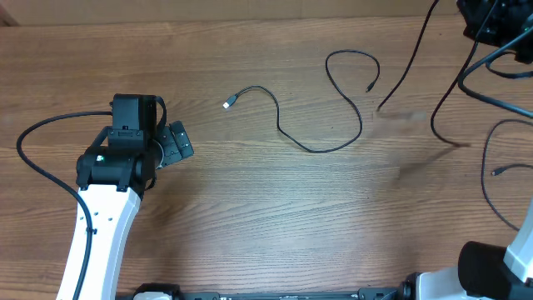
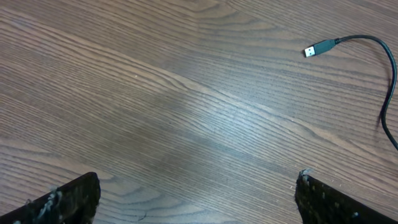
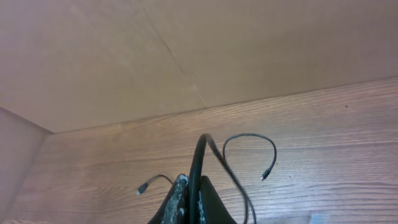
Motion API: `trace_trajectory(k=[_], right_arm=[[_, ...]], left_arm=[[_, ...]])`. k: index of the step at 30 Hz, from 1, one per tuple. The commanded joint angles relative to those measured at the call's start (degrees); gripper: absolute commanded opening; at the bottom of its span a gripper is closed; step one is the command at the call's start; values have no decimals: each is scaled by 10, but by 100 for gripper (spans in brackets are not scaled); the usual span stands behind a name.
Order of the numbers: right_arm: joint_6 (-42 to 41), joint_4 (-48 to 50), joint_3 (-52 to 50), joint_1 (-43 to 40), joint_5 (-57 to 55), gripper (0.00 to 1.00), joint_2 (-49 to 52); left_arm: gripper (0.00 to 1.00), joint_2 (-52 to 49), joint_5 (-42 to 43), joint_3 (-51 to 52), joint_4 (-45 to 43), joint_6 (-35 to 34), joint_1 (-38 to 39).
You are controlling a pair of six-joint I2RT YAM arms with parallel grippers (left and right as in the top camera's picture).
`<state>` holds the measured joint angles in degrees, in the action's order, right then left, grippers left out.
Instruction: Untangle cables
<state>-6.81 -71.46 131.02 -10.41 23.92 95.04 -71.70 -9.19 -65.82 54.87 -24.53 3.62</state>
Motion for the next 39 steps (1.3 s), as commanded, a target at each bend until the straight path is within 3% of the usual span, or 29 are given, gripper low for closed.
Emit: trace_trajectory(k=[1, 7, 13, 21, 27, 32, 39], right_arm=[[-5, 0, 5, 0, 4, 4, -36], [-5, -82, 3, 10, 68, 4, -35], [-5, -165, -1, 83, 69, 4, -35], [-13, -178, -1, 258, 60, 4, -36], [-17, -165, -1, 314, 55, 4, -37], [-17, -123, -1, 308, -72, 4, -36], [-17, 10, -2, 214, -419, 4, -31]], left_arm=[[99, -3, 2, 0, 0, -10, -3], [99, -3, 2, 0, 0, -10, -3], [99, -3, 2, 0, 0, -10, -3], [100, -3, 2, 0, 0, -10, -3], [100, -3, 2, 0, 0, -10, -3], [100, -3, 2, 0, 0, -10, -3], [100, -3, 2, 0, 0, -10, -3]])
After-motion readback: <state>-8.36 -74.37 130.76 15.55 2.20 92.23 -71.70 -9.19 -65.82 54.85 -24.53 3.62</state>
